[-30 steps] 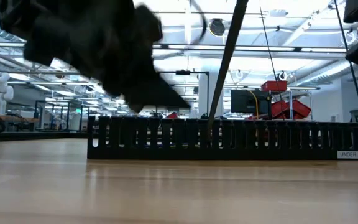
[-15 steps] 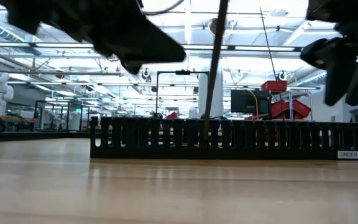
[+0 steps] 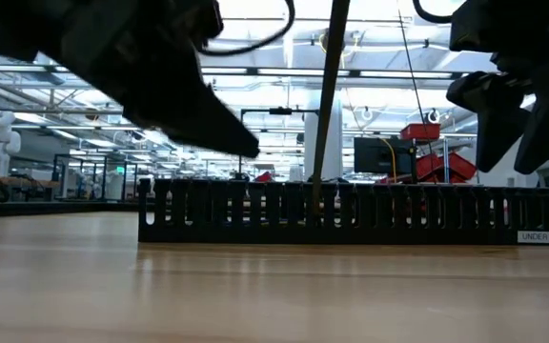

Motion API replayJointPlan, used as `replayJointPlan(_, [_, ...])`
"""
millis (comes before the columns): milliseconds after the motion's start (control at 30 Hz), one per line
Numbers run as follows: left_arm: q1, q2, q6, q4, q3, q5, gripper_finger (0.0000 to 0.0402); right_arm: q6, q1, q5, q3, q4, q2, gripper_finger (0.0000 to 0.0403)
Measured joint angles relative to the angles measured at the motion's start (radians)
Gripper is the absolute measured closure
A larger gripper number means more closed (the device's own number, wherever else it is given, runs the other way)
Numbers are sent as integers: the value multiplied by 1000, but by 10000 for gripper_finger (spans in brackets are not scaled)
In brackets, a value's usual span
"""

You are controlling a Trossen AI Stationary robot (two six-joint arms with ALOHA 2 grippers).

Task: Ziptie cables
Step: Put the zip tied cable wires into the black cable duct

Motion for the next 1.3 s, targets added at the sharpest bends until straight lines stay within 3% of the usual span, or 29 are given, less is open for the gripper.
replayJointPlan(367, [32,83,-62,3,0,45,234,40,-13,0,-42,-12,2,216])
replayJointPlan(500, [46,83,-97,-27,2,33,259,72,-35,0,-112,-11,2,236])
replayJointPlan(633, [54,81,-107,-58,3,12,312,82,-51,0,-146,13,3,277])
replayJointPlan(867, [65,76,-115,-167,-1,-47,393,-39,-78,0,-148,115,3,393])
replayJointPlan(1000, [62,66,-175,-287,1,-114,388,-133,-130,-2,-150,207,3,396])
replayJointPlan(1167, [52,43,-186,-333,-2,-124,386,-216,-229,-28,-151,251,3,398])
replayJointPlan(1300, [21,-45,-188,-403,-7,-122,386,-250,-302,-87,-150,308,10,398])
